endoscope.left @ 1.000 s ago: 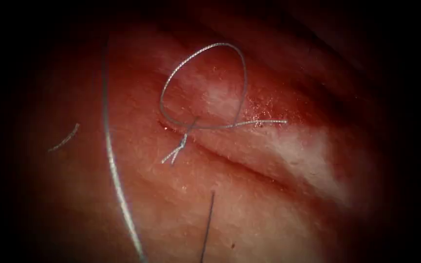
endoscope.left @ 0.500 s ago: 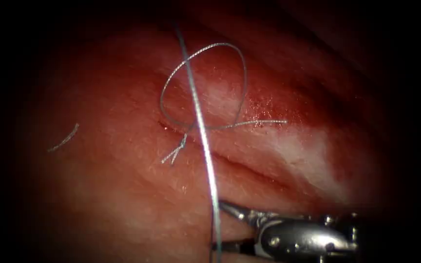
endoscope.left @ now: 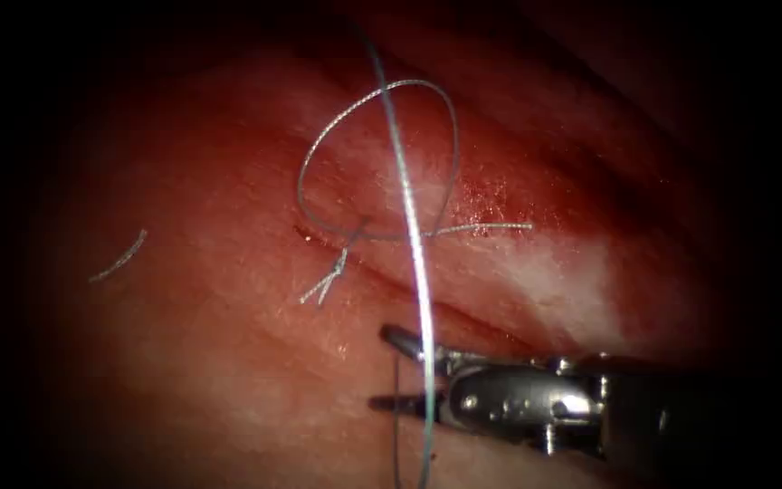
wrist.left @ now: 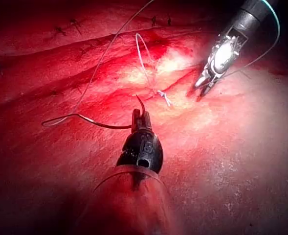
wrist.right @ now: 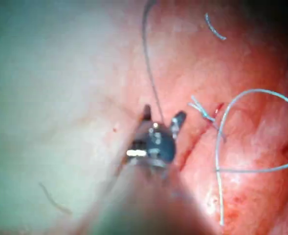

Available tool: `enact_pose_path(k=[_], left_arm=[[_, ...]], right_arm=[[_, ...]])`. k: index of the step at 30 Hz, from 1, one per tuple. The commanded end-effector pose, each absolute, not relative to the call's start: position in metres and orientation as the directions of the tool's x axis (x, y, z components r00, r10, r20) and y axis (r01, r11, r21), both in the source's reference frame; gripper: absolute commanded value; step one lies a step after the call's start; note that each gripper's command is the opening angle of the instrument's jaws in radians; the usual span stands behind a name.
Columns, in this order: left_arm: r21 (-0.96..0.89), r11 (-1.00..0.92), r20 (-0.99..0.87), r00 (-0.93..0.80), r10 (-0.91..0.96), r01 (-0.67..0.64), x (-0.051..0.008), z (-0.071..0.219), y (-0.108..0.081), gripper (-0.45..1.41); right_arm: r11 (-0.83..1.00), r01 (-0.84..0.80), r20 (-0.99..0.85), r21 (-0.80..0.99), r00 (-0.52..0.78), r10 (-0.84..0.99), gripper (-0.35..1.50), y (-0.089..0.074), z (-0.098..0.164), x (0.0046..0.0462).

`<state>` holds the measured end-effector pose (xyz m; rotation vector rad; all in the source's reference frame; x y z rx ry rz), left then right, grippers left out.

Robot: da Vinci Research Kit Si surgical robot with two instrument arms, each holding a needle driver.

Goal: Wound Closure

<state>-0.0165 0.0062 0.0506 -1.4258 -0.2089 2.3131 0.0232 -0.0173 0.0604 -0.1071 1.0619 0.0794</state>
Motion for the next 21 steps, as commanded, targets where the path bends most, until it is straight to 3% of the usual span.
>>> enact_pose_path(k=[1,11,21], left_arm=[[-0.336,-0.903,-0.819,-0.392,0.42,-0.266,-0.017,0.051,0.006,-0.45],[-0.326,-0.902,-0.818,-0.393,0.42,-0.284,-0.0187,0.053,0.005,-0.45],[-0.325,-0.898,-0.817,-0.39,0.424,-0.296,-0.0214,0.053,0.004,-0.45]], right_arm=[[0.994,-0.097,-0.871,-0.056,0.491,-0.001,-0.35,-0.017,0.061,0.0233],[0.996,-0.075,-0.864,-0.046,0.503,-0.002,-0.35,-0.019,0.057,0.0219],[0.999,-0.018,-0.882,-0.051,0.47,-0.036,-0.35,-0.024,0.049,0.0247]])
